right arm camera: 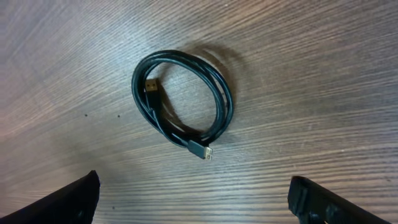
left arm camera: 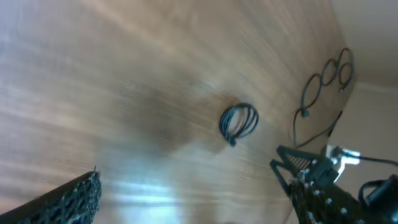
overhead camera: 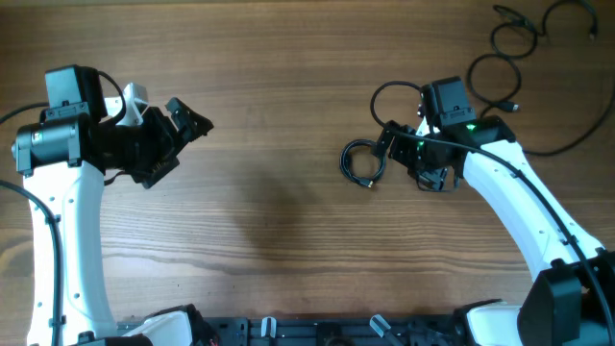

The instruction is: Untangle cables

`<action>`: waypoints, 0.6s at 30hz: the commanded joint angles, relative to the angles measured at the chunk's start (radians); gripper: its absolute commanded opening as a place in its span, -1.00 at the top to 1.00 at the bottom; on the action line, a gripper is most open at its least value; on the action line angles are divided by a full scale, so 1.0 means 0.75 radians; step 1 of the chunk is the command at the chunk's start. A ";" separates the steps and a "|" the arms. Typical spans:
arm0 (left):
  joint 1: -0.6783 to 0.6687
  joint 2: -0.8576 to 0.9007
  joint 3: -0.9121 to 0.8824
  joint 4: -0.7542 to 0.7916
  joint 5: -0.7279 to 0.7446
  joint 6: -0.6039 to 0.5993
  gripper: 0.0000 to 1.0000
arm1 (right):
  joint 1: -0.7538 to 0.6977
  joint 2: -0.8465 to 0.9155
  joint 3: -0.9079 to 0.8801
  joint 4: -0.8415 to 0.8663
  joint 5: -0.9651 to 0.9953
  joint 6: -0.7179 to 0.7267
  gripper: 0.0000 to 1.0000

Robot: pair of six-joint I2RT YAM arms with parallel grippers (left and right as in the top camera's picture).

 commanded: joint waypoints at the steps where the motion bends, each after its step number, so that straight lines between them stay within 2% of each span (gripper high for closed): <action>1: -0.050 -0.008 -0.002 -0.047 0.017 0.063 -1.00 | 0.004 0.017 -0.016 0.015 0.042 0.021 -1.00; 3: -0.174 -0.008 -0.044 -0.041 0.010 0.111 -1.00 | 0.004 0.017 -0.016 0.036 0.042 0.024 -0.99; 5: -0.337 -0.003 -0.061 -0.032 -0.088 0.110 -1.00 | 0.004 0.017 -0.016 0.051 0.042 0.021 -1.00; 8: -0.444 -0.002 -0.062 -0.007 -0.273 0.028 -1.00 | 0.004 0.017 -0.016 0.040 0.044 -0.044 -0.99; 10: -0.486 -0.002 -0.070 -0.007 -0.272 -0.038 -1.00 | 0.004 0.017 -0.016 0.028 0.093 -0.157 -0.99; 12: -0.552 -0.001 -0.094 0.009 -0.272 -0.040 -1.00 | 0.004 0.017 -0.016 -0.028 0.174 -0.174 -0.99; 18: -0.691 -0.001 -0.232 0.135 -0.272 -0.041 -1.00 | 0.004 0.019 -0.016 -0.063 0.114 -0.189 -0.94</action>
